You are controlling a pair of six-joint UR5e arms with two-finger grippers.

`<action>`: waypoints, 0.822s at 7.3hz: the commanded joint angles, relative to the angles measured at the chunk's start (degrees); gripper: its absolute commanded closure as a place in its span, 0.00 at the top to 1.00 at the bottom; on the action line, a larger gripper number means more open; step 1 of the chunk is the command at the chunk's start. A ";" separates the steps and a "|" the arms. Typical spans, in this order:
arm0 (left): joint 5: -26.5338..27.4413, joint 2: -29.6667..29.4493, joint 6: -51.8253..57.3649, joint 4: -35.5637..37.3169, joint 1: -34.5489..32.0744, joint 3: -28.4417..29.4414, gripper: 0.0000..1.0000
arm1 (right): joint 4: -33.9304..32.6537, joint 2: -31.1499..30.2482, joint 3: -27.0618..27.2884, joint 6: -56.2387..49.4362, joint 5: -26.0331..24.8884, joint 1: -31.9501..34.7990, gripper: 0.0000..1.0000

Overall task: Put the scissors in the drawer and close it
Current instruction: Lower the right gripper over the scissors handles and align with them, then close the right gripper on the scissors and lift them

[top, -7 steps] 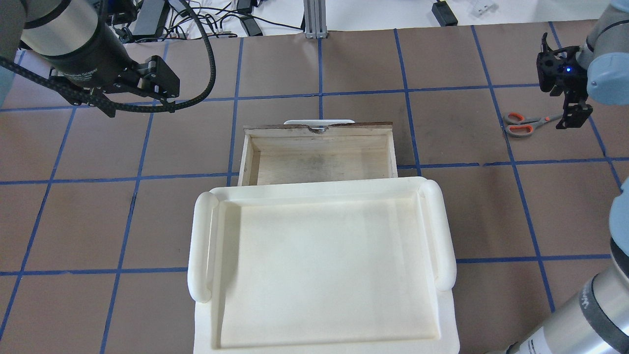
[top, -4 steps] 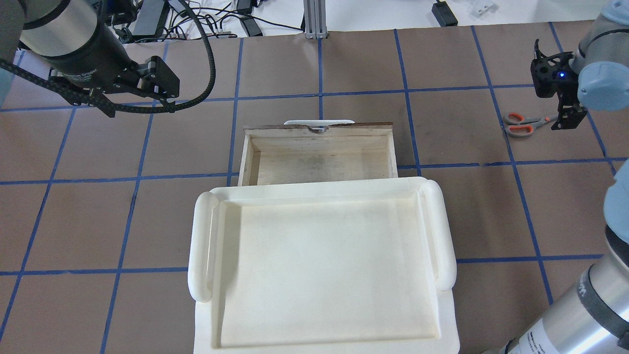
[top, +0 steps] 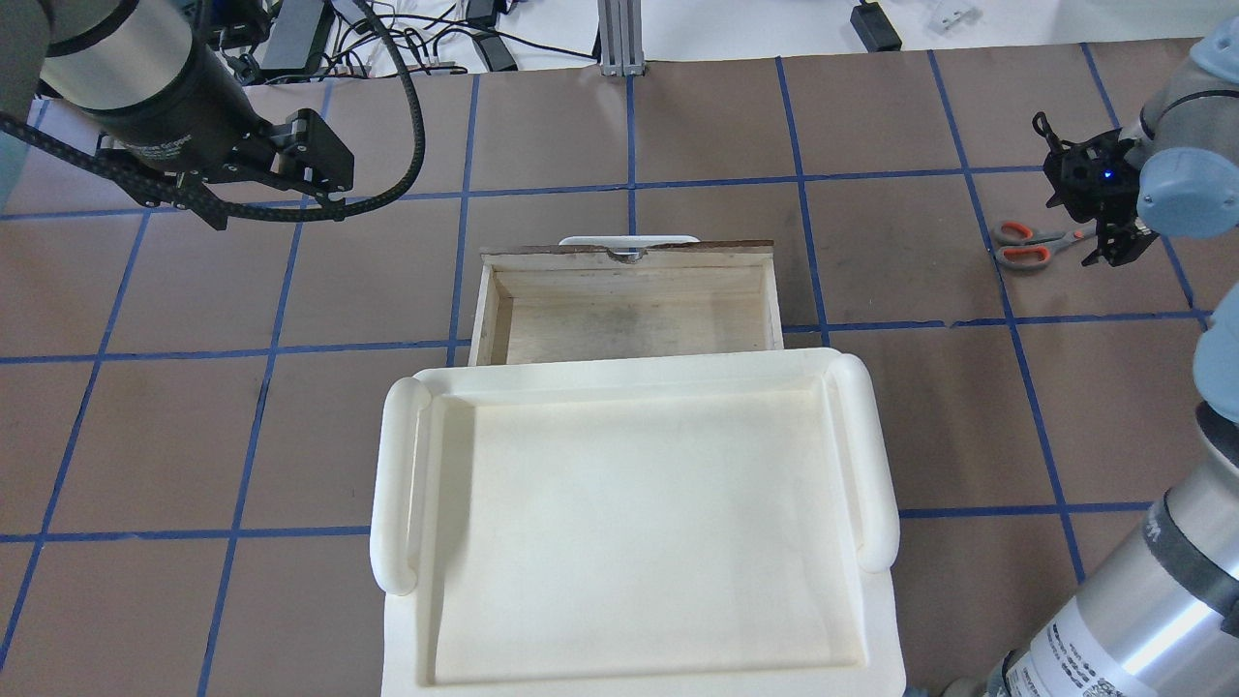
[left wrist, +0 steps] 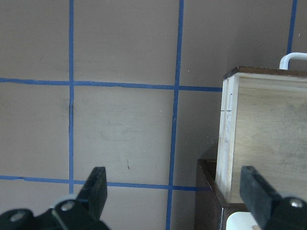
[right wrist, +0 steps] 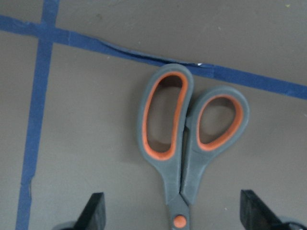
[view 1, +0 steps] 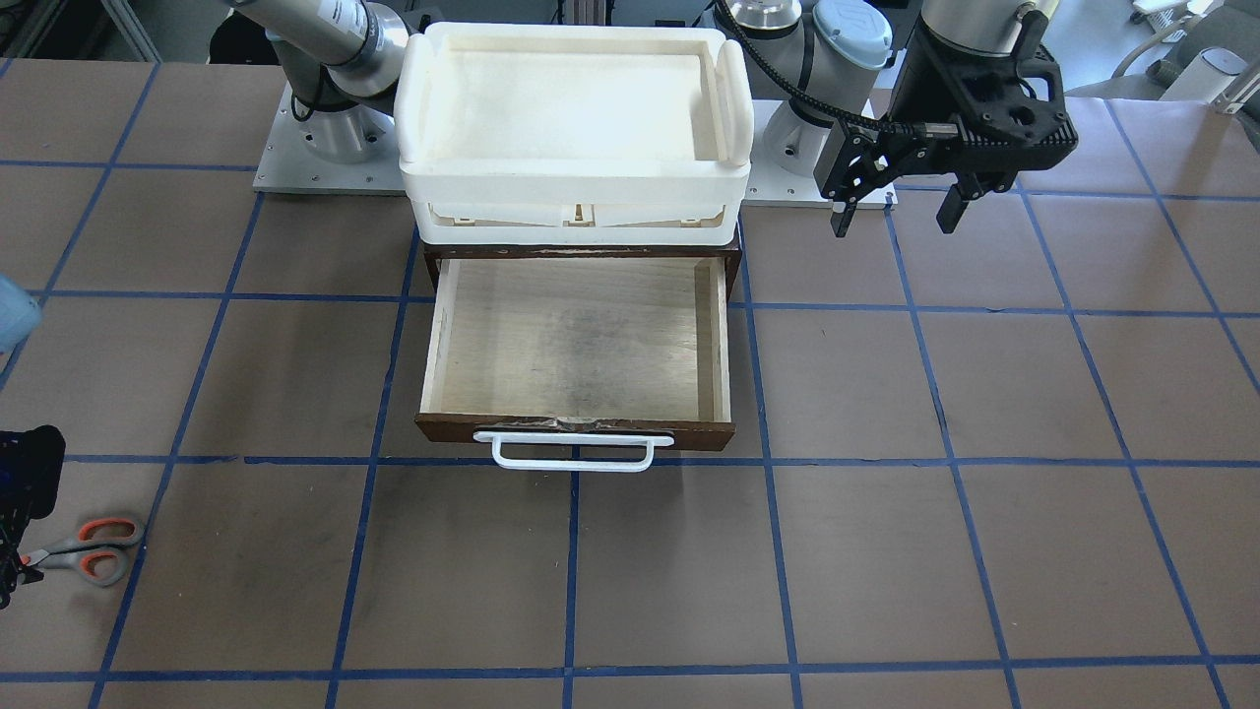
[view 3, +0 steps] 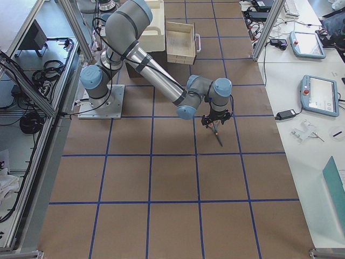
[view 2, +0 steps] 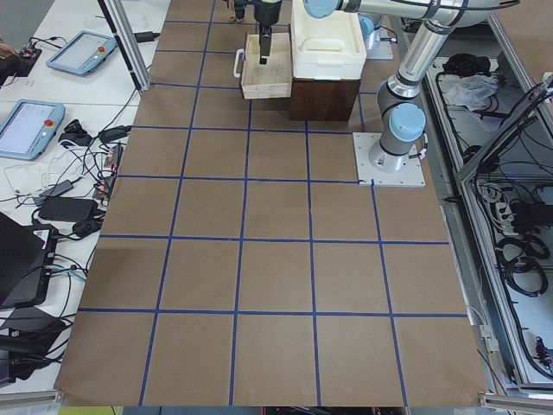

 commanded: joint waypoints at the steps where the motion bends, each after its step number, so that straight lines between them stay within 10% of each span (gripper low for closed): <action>1: 0.00 -0.08 -0.10 0.01 0.00 0.04 1.00 | -1.51 1.97 -0.23 -1.18 0.41 -0.58 1.00; 5: 0.00 0.10 0.07 0.01 0.00 0.04 1.00 | -1.51 3.30 -0.76 -0.92 2.44 -0.58 0.99; 6: 0.00 0.10 0.07 0.01 0.00 0.04 1.00 | -1.51 3.30 -0.93 -0.74 2.44 -0.58 0.59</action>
